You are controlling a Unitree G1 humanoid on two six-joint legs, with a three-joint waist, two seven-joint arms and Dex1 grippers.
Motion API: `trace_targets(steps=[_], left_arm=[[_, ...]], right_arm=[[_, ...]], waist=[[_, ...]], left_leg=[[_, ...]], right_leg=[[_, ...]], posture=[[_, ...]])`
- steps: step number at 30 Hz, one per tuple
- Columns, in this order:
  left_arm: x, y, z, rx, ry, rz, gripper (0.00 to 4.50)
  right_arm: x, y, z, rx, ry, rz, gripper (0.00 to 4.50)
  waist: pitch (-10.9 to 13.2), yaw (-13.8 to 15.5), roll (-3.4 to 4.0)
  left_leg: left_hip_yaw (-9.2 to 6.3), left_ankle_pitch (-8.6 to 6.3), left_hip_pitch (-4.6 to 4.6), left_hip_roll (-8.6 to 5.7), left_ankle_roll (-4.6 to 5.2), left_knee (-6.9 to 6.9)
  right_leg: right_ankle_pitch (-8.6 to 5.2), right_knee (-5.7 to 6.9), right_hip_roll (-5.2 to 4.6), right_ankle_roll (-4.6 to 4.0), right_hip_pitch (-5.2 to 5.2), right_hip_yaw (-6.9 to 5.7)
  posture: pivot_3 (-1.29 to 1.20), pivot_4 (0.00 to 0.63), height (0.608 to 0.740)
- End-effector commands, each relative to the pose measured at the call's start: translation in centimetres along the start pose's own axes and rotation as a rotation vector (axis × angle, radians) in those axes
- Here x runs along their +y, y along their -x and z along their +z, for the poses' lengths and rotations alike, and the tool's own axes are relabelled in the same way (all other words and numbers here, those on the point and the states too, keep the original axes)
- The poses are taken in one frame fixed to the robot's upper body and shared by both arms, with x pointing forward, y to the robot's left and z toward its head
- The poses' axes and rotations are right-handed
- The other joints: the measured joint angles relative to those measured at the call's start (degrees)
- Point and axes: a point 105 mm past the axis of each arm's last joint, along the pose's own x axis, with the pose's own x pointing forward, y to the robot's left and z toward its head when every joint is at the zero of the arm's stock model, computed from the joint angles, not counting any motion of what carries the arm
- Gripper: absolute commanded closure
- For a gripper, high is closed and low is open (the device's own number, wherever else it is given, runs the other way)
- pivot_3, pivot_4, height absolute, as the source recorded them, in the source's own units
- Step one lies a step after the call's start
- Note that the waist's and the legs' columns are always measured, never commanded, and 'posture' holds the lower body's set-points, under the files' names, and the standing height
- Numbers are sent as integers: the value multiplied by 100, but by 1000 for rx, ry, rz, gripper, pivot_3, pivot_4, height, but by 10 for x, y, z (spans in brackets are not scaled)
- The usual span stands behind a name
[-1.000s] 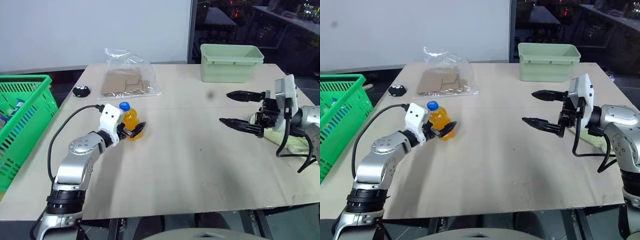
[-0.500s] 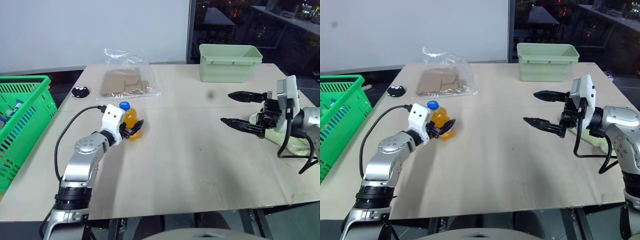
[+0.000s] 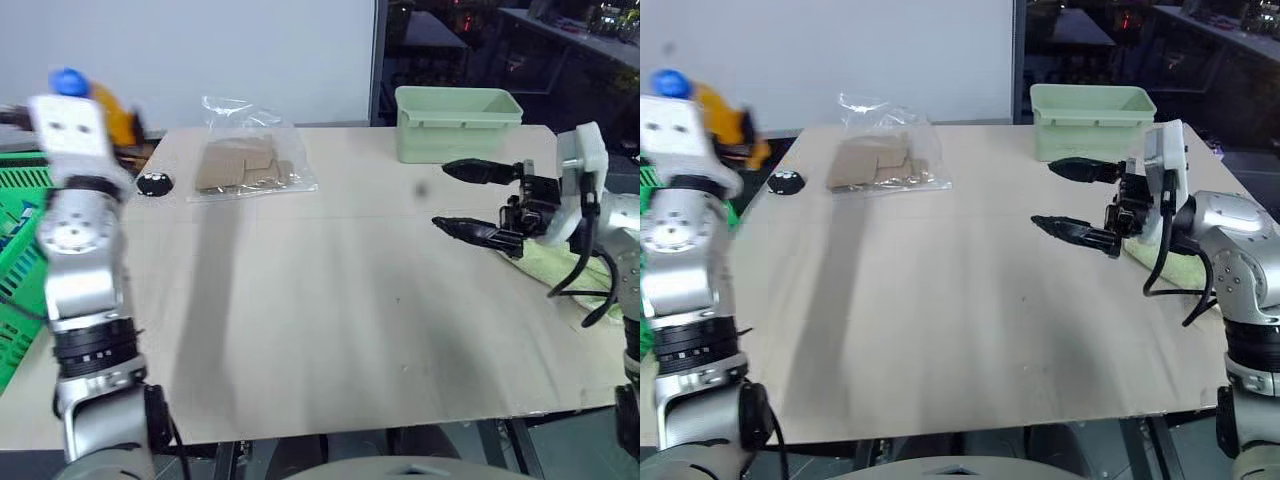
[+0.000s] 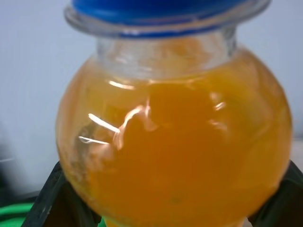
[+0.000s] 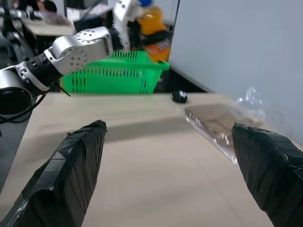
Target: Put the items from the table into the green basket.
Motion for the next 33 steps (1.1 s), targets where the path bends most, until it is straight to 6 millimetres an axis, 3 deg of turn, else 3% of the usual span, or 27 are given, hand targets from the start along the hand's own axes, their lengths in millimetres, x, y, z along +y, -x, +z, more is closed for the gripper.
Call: trace_targets(steps=[1,6,10,14,20,23,30,33], left_arm=[[78,7,-18,65,-166,250,1604],[126,26,-54,194,-279,350,1604],[135,27,-71,234,-266,320,1604],[136,24,-85,275,-240,289,1604],[133,15,-90,270,-204,263,1604],[132,12,-91,267,-212,254,109],[109,-1,-74,160,-37,184,38],[109,-1,-68,139,-47,195,38]], right_arm=[[5,-8,32,-129,47,65,0],[6,-11,38,-159,39,90,0],[4,-11,35,-140,28,71,0],[-1,-9,29,-98,15,31,0],[-2,-7,19,-20,-3,-9,0],[-2,-6,18,-8,-13,-17,0],[-2,-5,17,7,-14,-24,0],[-3,-5,17,4,-14,-28,0]], waist=[[0,11,0],[-10,182,-25],[-21,365,-43],[-34,396,-53],[-36,394,-54],[-35,352,-53],[-35,310,-53],[-35,300,-54]], left_leg=[[-3,0,0,0,0,-4],[-10,-1,-6,4,-2,-4],[-12,2,-8,4,-9,2],[2,-9,-7,5,-36,2],[12,3,-7,5,-14,-6],[11,4,-11,6,-14,-9],[12,4,-12,6,-13,-8],[13,4,-12,5,-12,-7]], right_leg=[[0,3,0,0,-2,-4],[0,-1,-3,-2,0,-19],[-1,-4,-17,-6,3,-43],[-12,-4,-44,-30,4,-67],[1,-4,-47,-8,3,-68],[1,-4,-46,-8,-1,-70],[2,-3,-46,-7,1,-70],[2,-3,-46,-7,1,-69]], posture=[[29,0,740],[43,0,740],[46,0,740],[43,0,740],[35,0,740],[35,0,740],[31,0,740],[40,0,740]])
